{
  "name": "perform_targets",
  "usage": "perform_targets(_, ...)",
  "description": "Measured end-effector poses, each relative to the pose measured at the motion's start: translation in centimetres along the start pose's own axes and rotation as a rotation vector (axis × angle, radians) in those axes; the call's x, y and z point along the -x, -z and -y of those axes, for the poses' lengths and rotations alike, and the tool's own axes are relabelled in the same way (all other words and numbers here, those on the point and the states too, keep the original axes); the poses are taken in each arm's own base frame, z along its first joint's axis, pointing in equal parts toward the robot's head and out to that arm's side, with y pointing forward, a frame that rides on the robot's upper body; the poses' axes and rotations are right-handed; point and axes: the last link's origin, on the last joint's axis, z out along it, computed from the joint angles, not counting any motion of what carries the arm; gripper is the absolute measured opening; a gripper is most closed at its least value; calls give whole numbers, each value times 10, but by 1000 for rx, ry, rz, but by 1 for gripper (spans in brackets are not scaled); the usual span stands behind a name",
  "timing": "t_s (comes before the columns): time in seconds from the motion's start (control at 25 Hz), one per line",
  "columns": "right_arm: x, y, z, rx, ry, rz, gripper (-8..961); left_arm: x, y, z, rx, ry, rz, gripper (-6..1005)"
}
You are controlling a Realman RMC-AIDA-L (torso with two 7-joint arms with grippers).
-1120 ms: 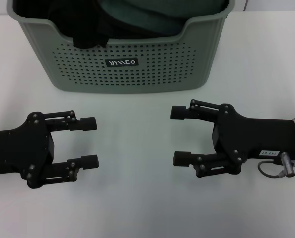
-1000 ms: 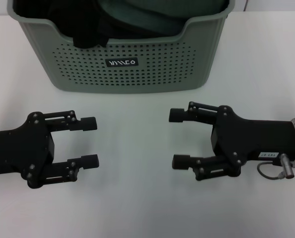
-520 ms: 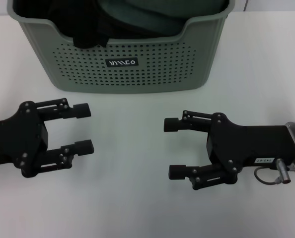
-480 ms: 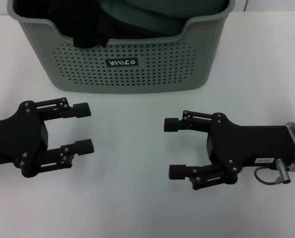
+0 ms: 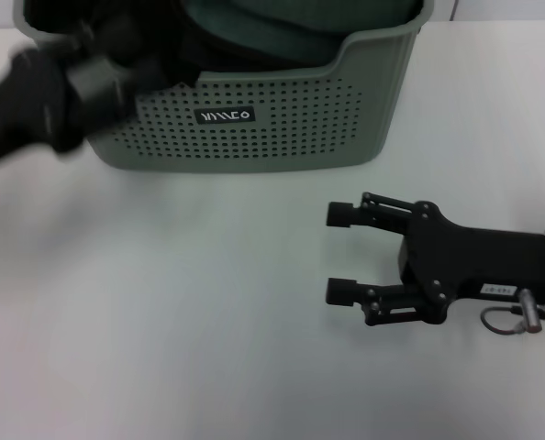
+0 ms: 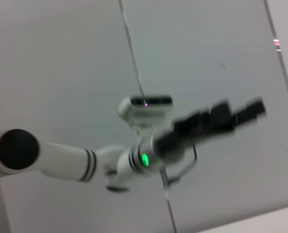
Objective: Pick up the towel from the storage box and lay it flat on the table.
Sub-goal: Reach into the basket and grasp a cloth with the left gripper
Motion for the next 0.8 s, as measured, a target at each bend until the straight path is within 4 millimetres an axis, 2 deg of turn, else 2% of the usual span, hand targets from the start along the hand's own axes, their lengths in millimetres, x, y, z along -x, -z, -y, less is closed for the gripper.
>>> perform_targets(0.08, -6, 6, -2, -36, -15, -4, 882, -16, -6, 9, -55, -25, 12, 631)
perform_targets(0.36, -21, 24, -10, -126, -55, 7, 881, -46, -14, 32, -186, -66, 100, 630)
perform_targets(0.56, -28, 27, -12, -157, -72, -5, 880, -75, -24, 33, -220, -157, 155, 629)
perform_targets(0.8, -32, 24, -13, -158, -85, -13, 878, -91, -43, 25, -257, -248, 288, 628)
